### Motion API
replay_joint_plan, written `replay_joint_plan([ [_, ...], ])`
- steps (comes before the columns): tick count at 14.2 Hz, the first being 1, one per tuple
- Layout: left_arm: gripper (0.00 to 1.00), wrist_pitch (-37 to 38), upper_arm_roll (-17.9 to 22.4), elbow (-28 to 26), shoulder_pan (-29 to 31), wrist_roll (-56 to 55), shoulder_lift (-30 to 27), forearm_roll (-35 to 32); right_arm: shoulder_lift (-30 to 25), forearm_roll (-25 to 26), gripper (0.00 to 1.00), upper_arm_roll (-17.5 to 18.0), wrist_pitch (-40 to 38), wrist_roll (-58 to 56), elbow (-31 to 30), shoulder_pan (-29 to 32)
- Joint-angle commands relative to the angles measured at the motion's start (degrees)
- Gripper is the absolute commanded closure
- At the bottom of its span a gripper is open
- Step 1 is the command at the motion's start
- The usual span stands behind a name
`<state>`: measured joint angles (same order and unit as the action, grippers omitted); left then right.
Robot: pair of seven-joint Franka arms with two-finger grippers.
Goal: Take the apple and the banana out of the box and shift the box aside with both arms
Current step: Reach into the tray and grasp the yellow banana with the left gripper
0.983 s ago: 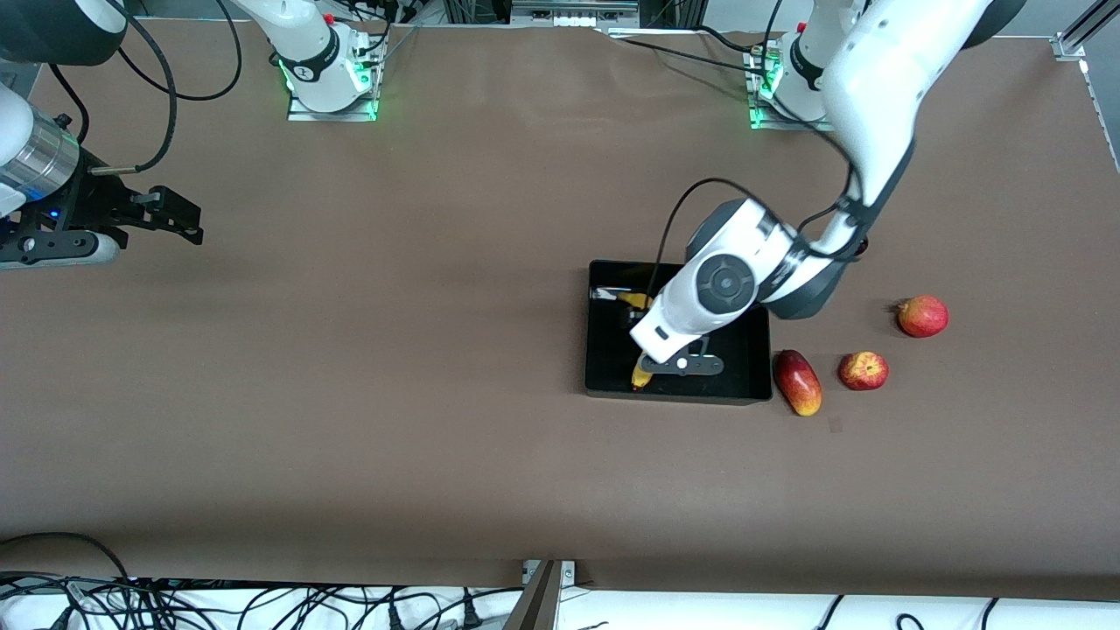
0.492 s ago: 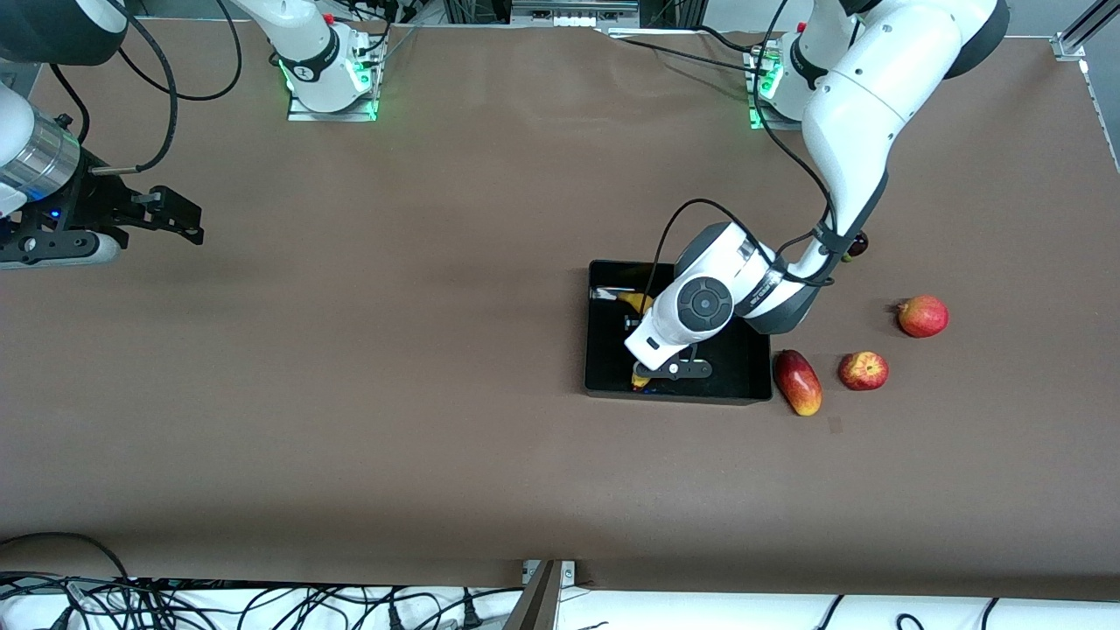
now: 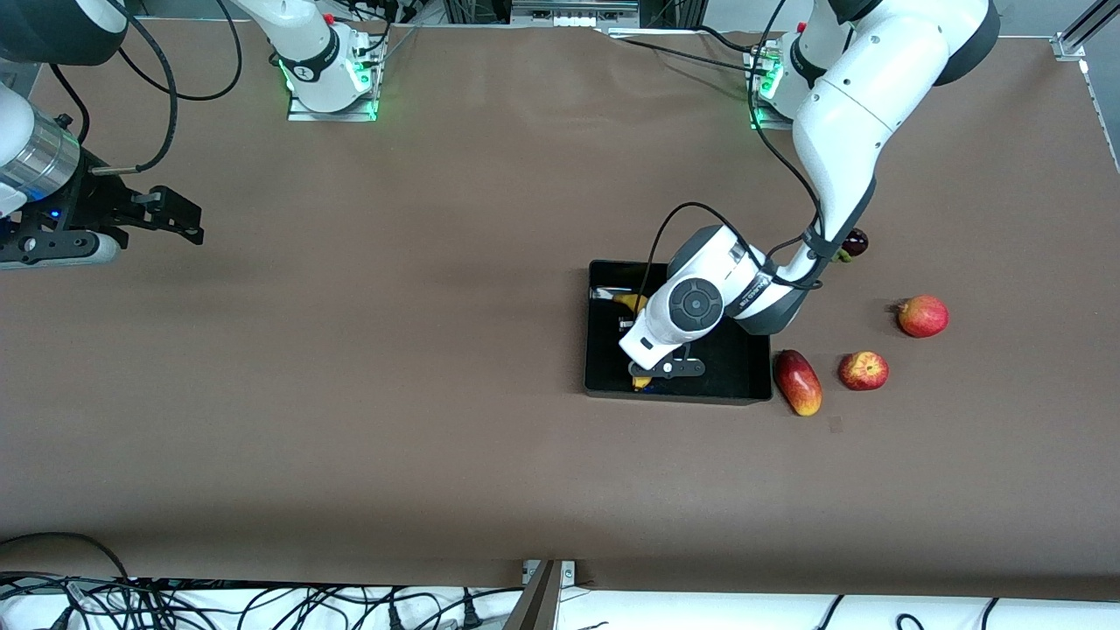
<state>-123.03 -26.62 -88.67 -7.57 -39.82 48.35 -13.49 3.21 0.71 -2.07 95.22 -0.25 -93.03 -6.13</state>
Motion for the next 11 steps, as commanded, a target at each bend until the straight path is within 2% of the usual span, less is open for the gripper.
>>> replay_joint_plan([
  [1,1.00,4.3,0.3,0.2,0.2,-1.0,-3.1,-0.7,0.0,-0.2,0.00,0.2,-0.5,0.2,0.7,0.3],
  [5,1.00,9.9,0.1,1.5,0.3,-0.7,-7.5,0.0,0.0,-0.2,0.00,0.2,-0.6,0.2,0.7,0.3],
  [9,1.00,22.1,0.1,5.9,1.2,-0.2,-12.3,-0.1,0.0,-0.2,0.00,0.2,-0.6,0.2,0.7,0.3],
  [11,1.00,29.7,0.2,7.5,5.0,5.7,-14.3,-0.5,0.0,-0.2,0.00,0.2,-0.6,0.2,0.7,0.3],
])
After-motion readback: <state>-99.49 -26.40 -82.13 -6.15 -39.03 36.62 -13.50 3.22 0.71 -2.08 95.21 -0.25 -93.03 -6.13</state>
